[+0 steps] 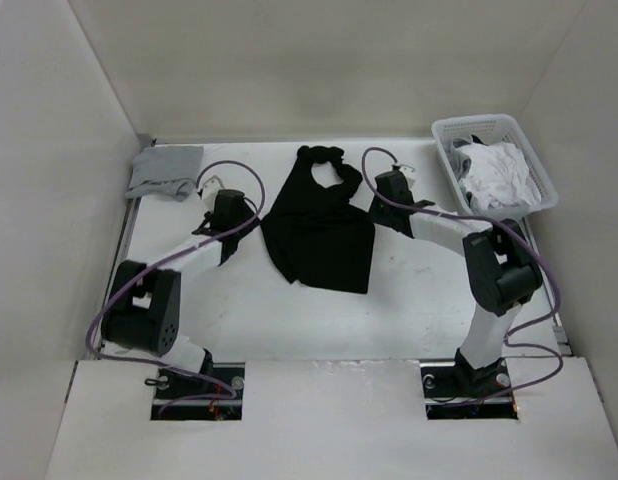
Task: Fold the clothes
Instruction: Flatten the tank top out
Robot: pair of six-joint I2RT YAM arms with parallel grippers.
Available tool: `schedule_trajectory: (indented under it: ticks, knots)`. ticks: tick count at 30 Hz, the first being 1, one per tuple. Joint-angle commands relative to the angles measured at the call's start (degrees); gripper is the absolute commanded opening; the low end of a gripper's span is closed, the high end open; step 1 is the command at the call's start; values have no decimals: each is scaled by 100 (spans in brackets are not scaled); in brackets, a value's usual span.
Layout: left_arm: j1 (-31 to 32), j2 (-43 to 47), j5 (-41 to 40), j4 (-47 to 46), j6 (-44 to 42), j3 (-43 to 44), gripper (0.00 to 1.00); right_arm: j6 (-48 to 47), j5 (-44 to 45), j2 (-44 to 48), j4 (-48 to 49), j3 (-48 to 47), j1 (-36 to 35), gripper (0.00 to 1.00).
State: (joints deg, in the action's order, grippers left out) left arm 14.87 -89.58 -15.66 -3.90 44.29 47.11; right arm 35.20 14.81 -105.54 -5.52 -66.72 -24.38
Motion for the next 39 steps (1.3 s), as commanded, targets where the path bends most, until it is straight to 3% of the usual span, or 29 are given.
schedule_trajectory:
  ticks: [1,3,4,5,6,8,10,14,21,26,33,39]
  knots:
    - [562,1623,-745,397,131,-788,45,56,181,1189,445,762,-184,41]
    - [1020,2101,-579,731,534,-1159,36,153,172,1701,569,1299,-369,43]
    - [1248,2224,-448,872,815,-1291,32,189,163,1894,587,1502,-448,38]
    - [1711,2321,-220,1039,1566,-1579,22,232,145,2105,604,1739,-571,28]
    - [1994,2322,-175,1049,2026,-1739,21,329,145,2299,622,1950,-729,17]
    - [2408,2287,-252,675,2721,-2090,21,504,189,2676,579,2310,-1149,5]
    - [2516,2139,-341,172,3049,-2320,25,733,215,3055,526,2645,-1537,6]
    - [2691,1586,-209,-40,3601,-2346,25,1452,364,3705,166,3347,-2310,31]
    - [2604,1198,-183,-620,3779,-2488,27,1806,497,3979,183,3815,-2585,32]
    - [2595,1118,-86,-682,3929,-2531,12,1806,567,4094,104,3842,-2585,32]
    - [2235,1679,-183,-621,3605,-2751,1,1683,514,3524,42,3509,-2576,43]
    - [2129,2699,-236,2,3121,-2786,0,1622,435,2715,-2,3069,-2558,45]
